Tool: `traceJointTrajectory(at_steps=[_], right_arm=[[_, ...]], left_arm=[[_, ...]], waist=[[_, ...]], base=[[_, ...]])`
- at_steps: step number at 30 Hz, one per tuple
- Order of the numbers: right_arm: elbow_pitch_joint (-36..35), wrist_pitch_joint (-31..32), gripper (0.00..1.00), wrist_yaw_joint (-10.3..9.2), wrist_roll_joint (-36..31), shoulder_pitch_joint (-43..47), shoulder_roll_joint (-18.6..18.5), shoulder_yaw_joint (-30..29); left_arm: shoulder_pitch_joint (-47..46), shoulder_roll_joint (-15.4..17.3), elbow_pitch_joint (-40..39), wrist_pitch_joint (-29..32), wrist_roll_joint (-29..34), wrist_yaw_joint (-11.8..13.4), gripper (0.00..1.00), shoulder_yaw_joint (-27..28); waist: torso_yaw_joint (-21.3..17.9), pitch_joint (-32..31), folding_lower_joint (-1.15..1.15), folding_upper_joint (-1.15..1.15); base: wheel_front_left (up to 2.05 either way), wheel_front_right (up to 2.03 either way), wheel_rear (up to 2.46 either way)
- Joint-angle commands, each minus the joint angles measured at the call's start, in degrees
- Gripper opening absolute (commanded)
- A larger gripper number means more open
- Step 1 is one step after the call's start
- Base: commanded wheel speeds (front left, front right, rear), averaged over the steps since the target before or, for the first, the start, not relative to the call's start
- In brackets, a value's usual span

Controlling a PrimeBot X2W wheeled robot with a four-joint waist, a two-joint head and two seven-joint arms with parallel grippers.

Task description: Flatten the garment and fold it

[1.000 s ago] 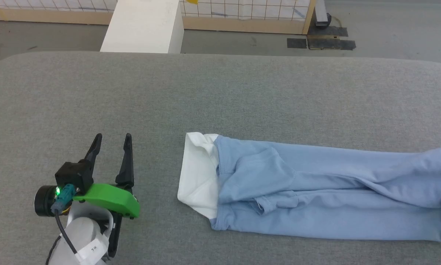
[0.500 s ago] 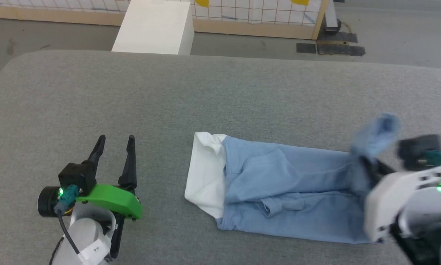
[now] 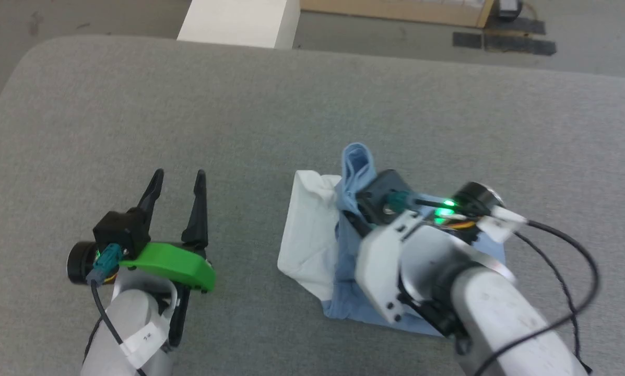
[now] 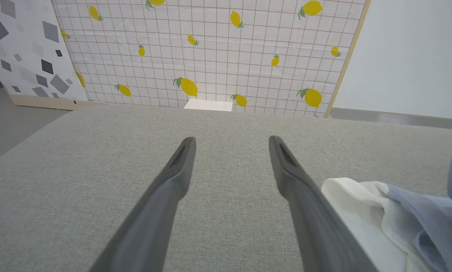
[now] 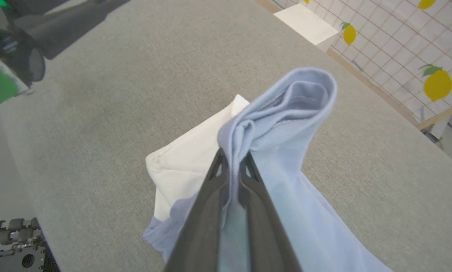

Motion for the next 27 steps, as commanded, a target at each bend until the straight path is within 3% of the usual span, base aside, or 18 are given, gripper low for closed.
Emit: traceJointTrajectory(at_steps=[1,6,7,8,13,18,22,27], right_arm=[[2.59,-1.10,0.00,-0.08,0.40,-2.10,0.50,1.01],[13.42,-2.57,0.03,-0.08,2.36,-6.13,1.77,2.97],[14.92,-2.72,0.44,-0.08,2.95,-6.56,1.91,3.05],[16.61,-2.63,1.00,-0.08,4.10,-6.87,2.04,3.36],[18.12,-5.12,1.00,-0.08,10.72,-7.42,2.27,4.37],[11.71,-17.26,1.00,-0.08,17.61,-5.47,2.29,1.24],[5.95,-28.18,1.00,-0.08,18.56,-0.85,2.30,-6.08],[1.08,-39.52,1.00,-0.08,19.01,8.31,2.30,-20.28]], left_arm=[[-1.38,-0.53,-0.32,-0.26,0.90,-0.39,1.00,-0.02],[-2.80,-1.70,-0.48,-0.26,1.31,-0.91,1.00,0.29],[-2.91,-1.86,-0.45,-0.26,1.38,-1.01,1.00,0.37],[-2.97,-2.03,-0.38,-0.26,1.48,-1.12,1.00,0.49],[-2.55,-2.44,0.19,-0.26,1.97,-1.54,1.00,1.30],[-1.36,-2.45,0.26,-0.26,2.46,-1.73,1.00,2.46],[-0.19,-2.11,0.05,-0.26,2.91,-1.85,1.00,3.28],[1.03,-1.74,-0.26,-0.26,3.34,-1.98,1.00,3.92]], waist=[[2.03,2.35,0.00,0.00],[3.64,4.60,0.00,0.00],[3.79,4.81,0.00,0.00],[3.92,4.91,0.00,0.00],[3.61,4.18,0.00,0.00],[2.02,2.04,0.00,0.00],[0.27,0.25,0.00,0.00],[-1.56,-1.67,0.00,0.00]], base=[[0.00,0.00,0.00],[0.00,0.00,0.00],[0.00,0.00,0.00],[0.00,0.00,0.00],[0.00,0.00,0.00],[0.00,0.00,0.00],[0.00,0.00,0.00],[0.00,0.00,0.00]])
